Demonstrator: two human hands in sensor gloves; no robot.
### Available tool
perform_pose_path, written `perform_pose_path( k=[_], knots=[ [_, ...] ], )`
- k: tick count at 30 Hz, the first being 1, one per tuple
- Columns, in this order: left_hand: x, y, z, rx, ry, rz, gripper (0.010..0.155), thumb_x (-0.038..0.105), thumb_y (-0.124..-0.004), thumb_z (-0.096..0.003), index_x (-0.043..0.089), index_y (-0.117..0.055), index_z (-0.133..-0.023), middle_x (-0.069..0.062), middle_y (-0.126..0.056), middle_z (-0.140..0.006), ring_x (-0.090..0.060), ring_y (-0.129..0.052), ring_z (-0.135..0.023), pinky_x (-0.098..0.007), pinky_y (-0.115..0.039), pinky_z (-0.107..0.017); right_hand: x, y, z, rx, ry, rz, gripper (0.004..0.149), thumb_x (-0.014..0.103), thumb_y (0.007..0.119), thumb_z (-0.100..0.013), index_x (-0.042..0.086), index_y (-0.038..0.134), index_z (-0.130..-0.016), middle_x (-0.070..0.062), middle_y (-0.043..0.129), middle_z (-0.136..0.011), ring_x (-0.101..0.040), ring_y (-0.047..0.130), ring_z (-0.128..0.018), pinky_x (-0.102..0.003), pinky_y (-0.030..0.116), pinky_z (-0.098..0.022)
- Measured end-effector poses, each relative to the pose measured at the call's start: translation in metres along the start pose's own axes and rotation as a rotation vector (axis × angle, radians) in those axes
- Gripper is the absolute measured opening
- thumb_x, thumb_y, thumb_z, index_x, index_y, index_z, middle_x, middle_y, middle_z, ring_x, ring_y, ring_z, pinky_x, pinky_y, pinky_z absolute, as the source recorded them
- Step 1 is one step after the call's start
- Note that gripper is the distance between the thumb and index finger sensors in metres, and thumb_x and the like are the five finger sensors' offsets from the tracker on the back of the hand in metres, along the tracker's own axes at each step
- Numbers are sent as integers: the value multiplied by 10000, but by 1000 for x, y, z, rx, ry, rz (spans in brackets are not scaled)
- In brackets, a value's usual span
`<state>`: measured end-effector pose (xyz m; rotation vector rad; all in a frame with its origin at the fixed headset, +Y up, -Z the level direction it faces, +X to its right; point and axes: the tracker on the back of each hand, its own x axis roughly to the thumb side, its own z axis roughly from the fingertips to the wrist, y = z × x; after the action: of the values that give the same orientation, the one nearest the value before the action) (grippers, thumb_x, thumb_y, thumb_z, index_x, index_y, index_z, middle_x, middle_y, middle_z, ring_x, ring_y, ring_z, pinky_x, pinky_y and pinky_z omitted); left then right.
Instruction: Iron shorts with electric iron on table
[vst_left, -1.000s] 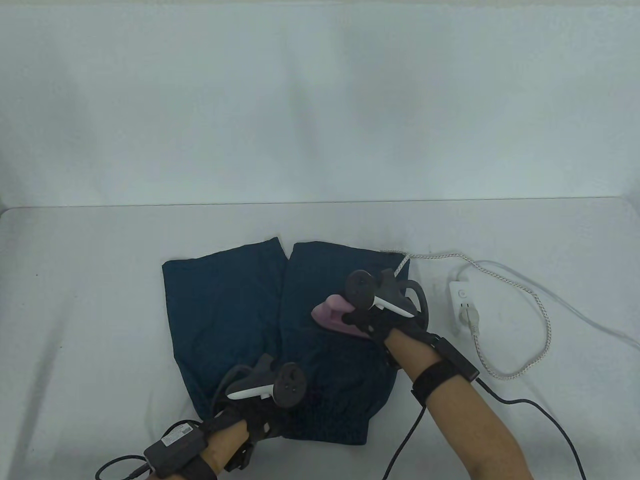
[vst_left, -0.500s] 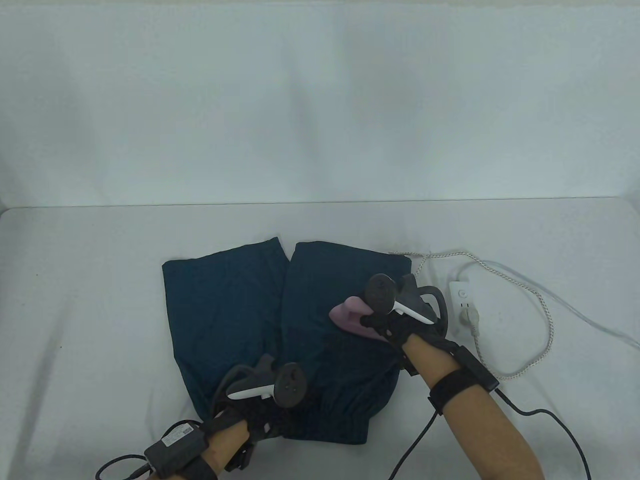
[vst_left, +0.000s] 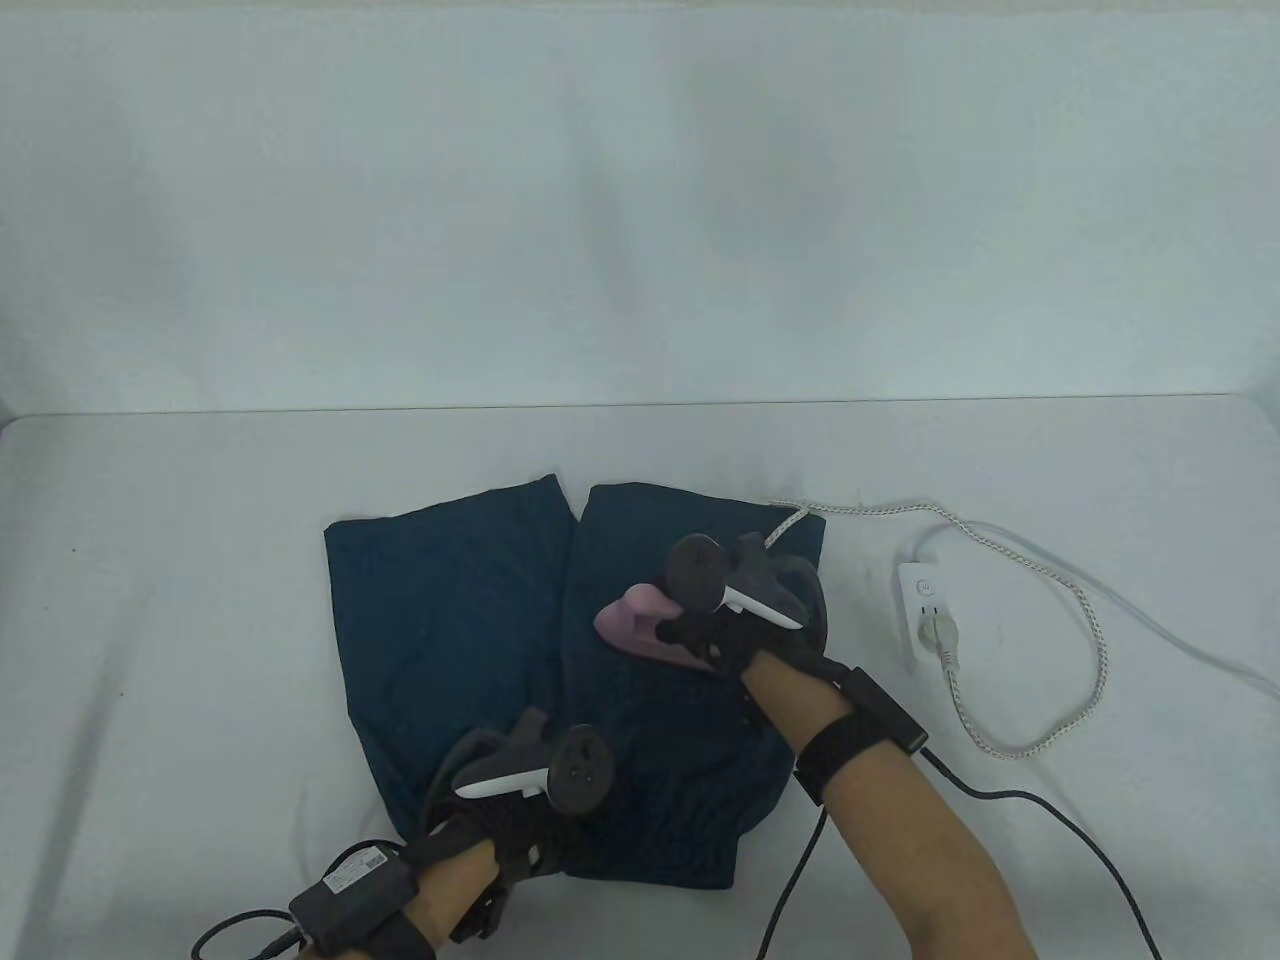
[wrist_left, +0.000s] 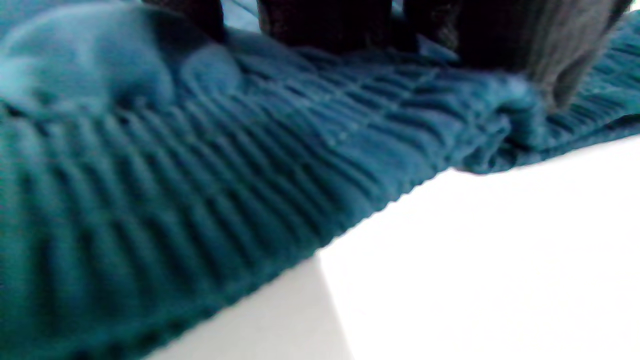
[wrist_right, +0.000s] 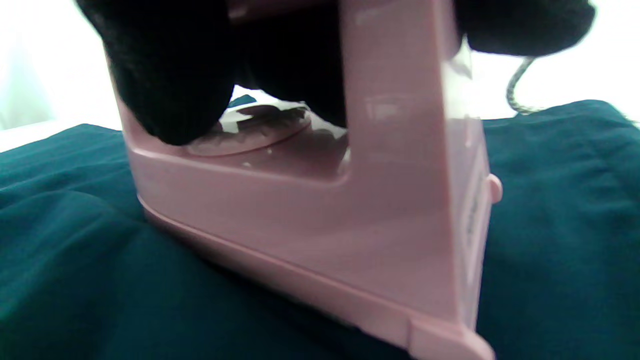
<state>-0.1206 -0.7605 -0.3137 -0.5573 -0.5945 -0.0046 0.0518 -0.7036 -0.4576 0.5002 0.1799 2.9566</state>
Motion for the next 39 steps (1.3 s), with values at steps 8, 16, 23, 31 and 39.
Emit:
perform_pose_path(
  k=[8, 16, 23, 31, 39],
  knots=[
    [-1, 0, 0, -1, -2, -2, 722, 567, -816, -435, 465, -492, -1072, 98, -485, -1085, -191, -597, -922, -609, -488, -758, 43, 5, -16, 18, -73, 16, 623, 512, 944, -406, 366, 699, -960, 114, 896, -736, -87, 987, -537, -421, 855, -295],
    [-1, 0, 0, 0, -2, 1, 723, 565, -818, -435, 465, -491, -1072, 96, -487, -1085, -193, -597, -922, -610, -488, -758, 59, 5, -17, 53, -99, 48, 631, 526, 937, -409, 368, 696, -971, 114, 904, -726, -76, 997, -515, -410, 864, -266],
    [-1, 0, 0, -4, 0, 0, 725, 565, -816, -437, 464, -488, -1075, 97, -483, -1087, -193, -594, -925, -610, -485, -759, 40, 3, -5, 78, -71, 51, 633, 529, 933, -414, 369, 691, -976, 115, 907, -718, -69, 1000, -506, -408, 868, -254],
    [-1, 0, -1, 0, -1, 5, 724, 567, -818, -434, 466, -492, -1073, 100, -484, -1085, -188, -595, -922, -607, -486, -759, 6, 2, 21, 79, -49, 47, 628, 524, 926, -419, 370, 685, -978, 118, 901, -726, -72, 995, -519, -417, 866, -269],
    [0, 0, -1, -4, 6, 5, 723, 563, -821, -434, 468, -490, -1070, 97, -486, -1085, -192, -595, -923, -611, -485, -759, -30, -1, 46, 67, -2, 45, 623, 517, 928, -418, 374, 686, -974, 115, 897, -730, -78, 990, -526, -427, 859, -284]
  ],
)
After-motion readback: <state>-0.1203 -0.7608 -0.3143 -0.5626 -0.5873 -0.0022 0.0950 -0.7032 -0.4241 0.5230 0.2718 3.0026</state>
